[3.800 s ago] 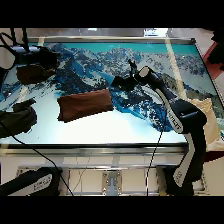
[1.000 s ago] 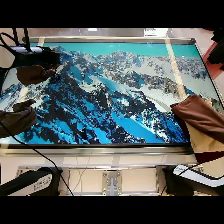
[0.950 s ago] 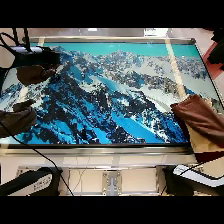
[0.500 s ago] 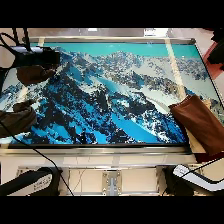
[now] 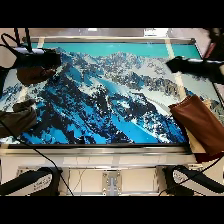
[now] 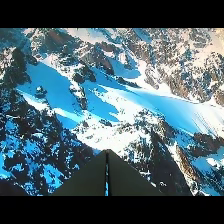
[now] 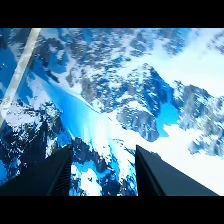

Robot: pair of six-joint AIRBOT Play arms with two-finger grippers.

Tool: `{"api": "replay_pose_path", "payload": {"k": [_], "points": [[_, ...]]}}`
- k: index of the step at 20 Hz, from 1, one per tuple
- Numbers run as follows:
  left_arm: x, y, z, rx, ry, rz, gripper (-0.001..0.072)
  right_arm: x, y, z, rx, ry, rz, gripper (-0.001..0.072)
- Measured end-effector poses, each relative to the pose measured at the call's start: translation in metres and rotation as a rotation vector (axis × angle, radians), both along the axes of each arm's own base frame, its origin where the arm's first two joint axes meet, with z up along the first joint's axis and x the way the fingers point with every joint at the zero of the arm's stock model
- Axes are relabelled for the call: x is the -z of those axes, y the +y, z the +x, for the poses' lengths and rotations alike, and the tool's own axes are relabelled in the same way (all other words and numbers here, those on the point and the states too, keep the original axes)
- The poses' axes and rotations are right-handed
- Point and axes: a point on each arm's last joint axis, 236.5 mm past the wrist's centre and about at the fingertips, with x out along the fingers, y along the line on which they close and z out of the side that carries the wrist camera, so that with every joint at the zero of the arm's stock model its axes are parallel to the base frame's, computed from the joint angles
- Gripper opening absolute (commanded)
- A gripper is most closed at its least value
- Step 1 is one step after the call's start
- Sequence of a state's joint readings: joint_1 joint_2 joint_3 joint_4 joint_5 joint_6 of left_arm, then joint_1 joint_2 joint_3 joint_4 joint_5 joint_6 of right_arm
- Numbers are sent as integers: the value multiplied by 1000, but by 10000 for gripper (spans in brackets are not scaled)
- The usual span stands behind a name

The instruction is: Fold the shirts.

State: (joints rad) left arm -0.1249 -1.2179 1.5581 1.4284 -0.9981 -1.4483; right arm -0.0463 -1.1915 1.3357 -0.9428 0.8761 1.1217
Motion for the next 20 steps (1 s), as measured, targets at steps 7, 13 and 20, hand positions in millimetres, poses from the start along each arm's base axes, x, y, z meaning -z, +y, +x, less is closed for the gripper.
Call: {"api": "replay_pose_path", "payload": {"k": [7,13,20], "points": [[3,0,-3,2,17,3,13,81,92,-31,-220,78,-189,446],[4,0,-3,3,19,3,13,107,112,-60,-249,226,-139,446],[4,0,-3,3,20,4,13,111,115,-67,-254,260,-125,446]]}}
